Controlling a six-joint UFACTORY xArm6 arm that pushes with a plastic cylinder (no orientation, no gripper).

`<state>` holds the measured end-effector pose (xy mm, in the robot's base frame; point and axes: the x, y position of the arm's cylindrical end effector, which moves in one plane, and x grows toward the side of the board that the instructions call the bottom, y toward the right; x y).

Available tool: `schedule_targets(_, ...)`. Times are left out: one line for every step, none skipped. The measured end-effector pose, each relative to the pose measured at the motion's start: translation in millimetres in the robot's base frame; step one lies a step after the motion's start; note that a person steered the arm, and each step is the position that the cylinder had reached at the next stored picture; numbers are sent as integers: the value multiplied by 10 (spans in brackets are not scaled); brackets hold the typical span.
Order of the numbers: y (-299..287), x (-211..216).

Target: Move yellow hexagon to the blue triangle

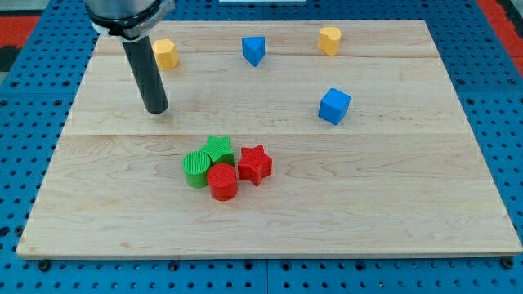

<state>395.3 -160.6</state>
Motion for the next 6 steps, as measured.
schedule_targets(-334,-110)
schedule_targets(-407,-643)
schedule_targets(-438,-1030)
schedule_targets(44,-1261)
schedule_targets(849,-1176)
schedule_targets(1414,-1152)
